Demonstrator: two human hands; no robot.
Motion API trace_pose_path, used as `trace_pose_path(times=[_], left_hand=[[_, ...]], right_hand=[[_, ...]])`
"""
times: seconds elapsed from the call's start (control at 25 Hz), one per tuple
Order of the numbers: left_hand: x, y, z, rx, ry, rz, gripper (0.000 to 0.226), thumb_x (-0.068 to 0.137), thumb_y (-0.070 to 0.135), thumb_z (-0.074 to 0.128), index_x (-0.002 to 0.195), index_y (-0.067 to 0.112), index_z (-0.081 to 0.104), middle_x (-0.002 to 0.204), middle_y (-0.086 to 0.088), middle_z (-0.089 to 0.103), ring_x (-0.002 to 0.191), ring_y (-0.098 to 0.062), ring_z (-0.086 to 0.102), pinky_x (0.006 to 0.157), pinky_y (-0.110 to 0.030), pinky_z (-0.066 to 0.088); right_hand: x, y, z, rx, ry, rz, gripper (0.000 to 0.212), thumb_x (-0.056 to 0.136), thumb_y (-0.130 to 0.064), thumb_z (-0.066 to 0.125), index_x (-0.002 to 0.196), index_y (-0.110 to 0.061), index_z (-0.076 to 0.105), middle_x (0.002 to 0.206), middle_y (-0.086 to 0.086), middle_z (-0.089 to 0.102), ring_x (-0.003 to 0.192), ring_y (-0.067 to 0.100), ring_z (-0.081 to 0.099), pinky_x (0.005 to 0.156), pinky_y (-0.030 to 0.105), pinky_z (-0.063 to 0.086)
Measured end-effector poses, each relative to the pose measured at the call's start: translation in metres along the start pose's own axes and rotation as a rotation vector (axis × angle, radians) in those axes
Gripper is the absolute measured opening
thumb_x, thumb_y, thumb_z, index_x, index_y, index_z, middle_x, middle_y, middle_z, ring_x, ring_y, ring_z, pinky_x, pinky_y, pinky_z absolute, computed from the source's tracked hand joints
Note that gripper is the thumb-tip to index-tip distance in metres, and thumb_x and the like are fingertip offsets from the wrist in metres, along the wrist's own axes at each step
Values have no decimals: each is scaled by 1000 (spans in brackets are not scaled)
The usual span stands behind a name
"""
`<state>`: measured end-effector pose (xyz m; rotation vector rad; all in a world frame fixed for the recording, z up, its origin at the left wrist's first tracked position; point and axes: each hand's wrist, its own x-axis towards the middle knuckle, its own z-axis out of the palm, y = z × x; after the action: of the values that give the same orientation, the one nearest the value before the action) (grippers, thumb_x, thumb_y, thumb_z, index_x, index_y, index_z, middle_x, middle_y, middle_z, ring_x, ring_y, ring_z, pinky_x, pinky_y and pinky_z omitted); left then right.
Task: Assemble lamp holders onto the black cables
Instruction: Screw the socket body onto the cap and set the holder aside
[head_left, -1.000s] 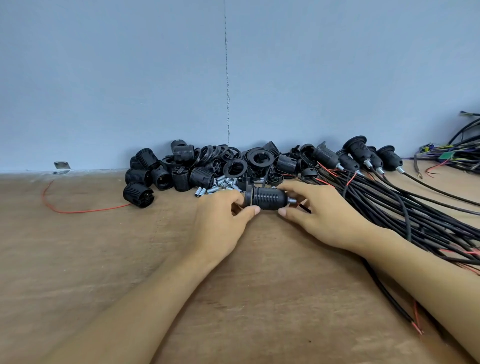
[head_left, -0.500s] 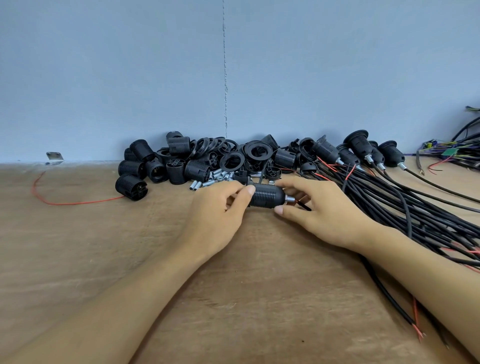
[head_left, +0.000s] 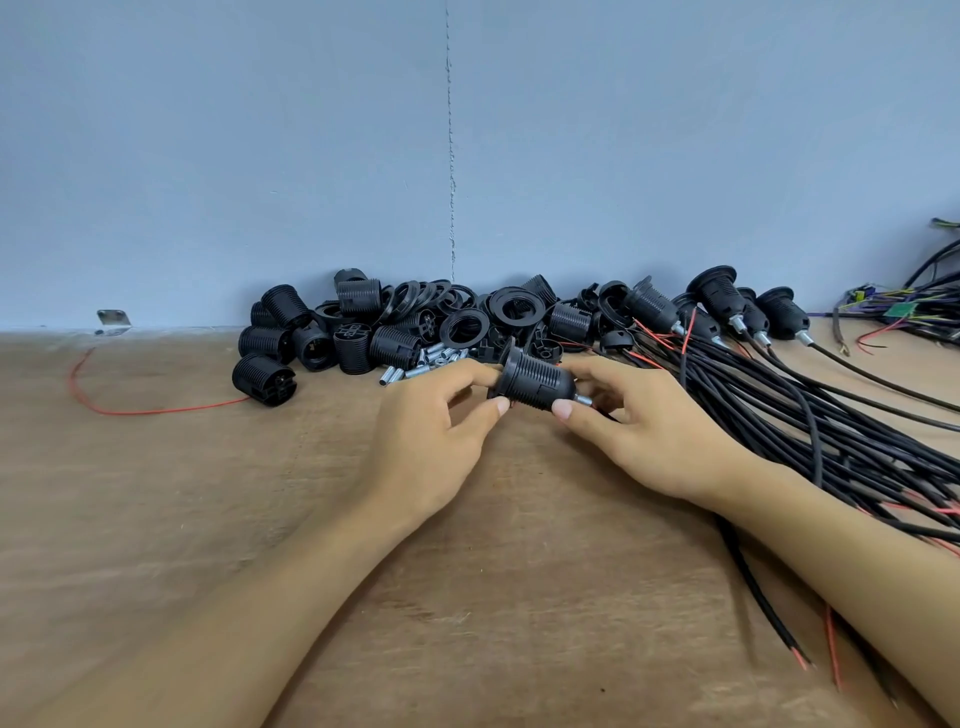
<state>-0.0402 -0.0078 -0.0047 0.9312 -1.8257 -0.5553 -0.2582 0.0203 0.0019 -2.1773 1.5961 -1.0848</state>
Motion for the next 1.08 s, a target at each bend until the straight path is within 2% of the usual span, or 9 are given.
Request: trace_pose_path(times=[0.16, 0.28, 0.36, 0.44, 0.52, 0.6, 0.72, 0.92, 1.08], left_hand=[[1, 2, -1, 30, -16, -49, 5, 89, 32, 75, 87, 36, 77, 90, 28, 74, 93, 9, 66, 84, -7, 46], [3, 1, 0, -106, -8, -126, 59, 94, 58, 55, 75, 5, 72, 62, -5, 66, 62, -4, 53, 65, -18, 38], [5, 2, -1, -148, 8, -191, 45, 97, 48, 61, 73, 12, 73, 60, 0, 65, 60, -5, 54, 65, -18, 41], [6, 3, -2, -254, 30, -284, 8, 95, 27, 70, 90, 25, 75, 79, 13, 76, 76, 0, 68, 79, -18, 52], [7, 4, -3, -324, -21, -354, 26, 94, 16, 71, 114, 31, 68, 96, 16, 78, 92, 1, 71, 88, -19, 53], [8, 1, -3, -317, -67, -358, 41, 93, 8, 69, 127, 32, 63, 102, 20, 76, 96, 8, 68, 81, -7, 50], [7, 3, 0, -319, -69, -351, 44, 91, -2, 66, 120, 30, 71, 93, 28, 75, 91, 14, 66, 72, -2, 47], [4, 7, 2, -301, 36, -291, 26, 88, 6, 73, 89, 32, 78, 89, 19, 77, 88, 6, 70, 73, -5, 48], [1, 11, 5, -293, 84, -283, 16, 86, 29, 71, 101, 36, 74, 84, 13, 78, 89, -6, 73, 81, -22, 55]], right_hand=[[0, -2, -2, 21, 7, 11, 28, 94, -32, 66, 121, -29, 66, 94, -14, 70, 91, 5, 62, 79, 21, 47], [-1, -4, -2, -20, -16, -22, 30, 94, -32, 66, 123, -27, 65, 95, -9, 70, 88, 12, 62, 75, 22, 47], [-1, -5, -1, -61, -29, -49, 32, 93, -32, 67, 125, -26, 64, 96, -7, 70, 87, 16, 63, 72, 21, 46], [-1, -5, -1, -83, -33, -53, 34, 93, -31, 67, 126, -25, 64, 98, -5, 70, 87, 16, 63, 72, 20, 45], [-1, -5, -2, -103, -29, -58, 34, 93, -31, 67, 126, -24, 64, 99, -6, 70, 88, 15, 63, 72, 19, 44], [0, -5, -2, -122, -30, -58, 35, 93, -32, 66, 127, -23, 64, 102, -6, 71, 90, 15, 64, 78, 24, 46], [1, -4, -1, -119, -29, -38, 35, 94, -33, 65, 128, -24, 64, 104, -4, 72, 91, 17, 64, 84, 32, 47], [1, -2, -2, -31, 11, 55, 28, 96, -33, 63, 123, -26, 67, 101, -7, 72, 95, 14, 65, 88, 26, 46], [3, -2, -5, 23, 45, 91, 24, 97, -32, 62, 120, -28, 67, 91, -14, 70, 93, 8, 65, 86, 19, 45]])
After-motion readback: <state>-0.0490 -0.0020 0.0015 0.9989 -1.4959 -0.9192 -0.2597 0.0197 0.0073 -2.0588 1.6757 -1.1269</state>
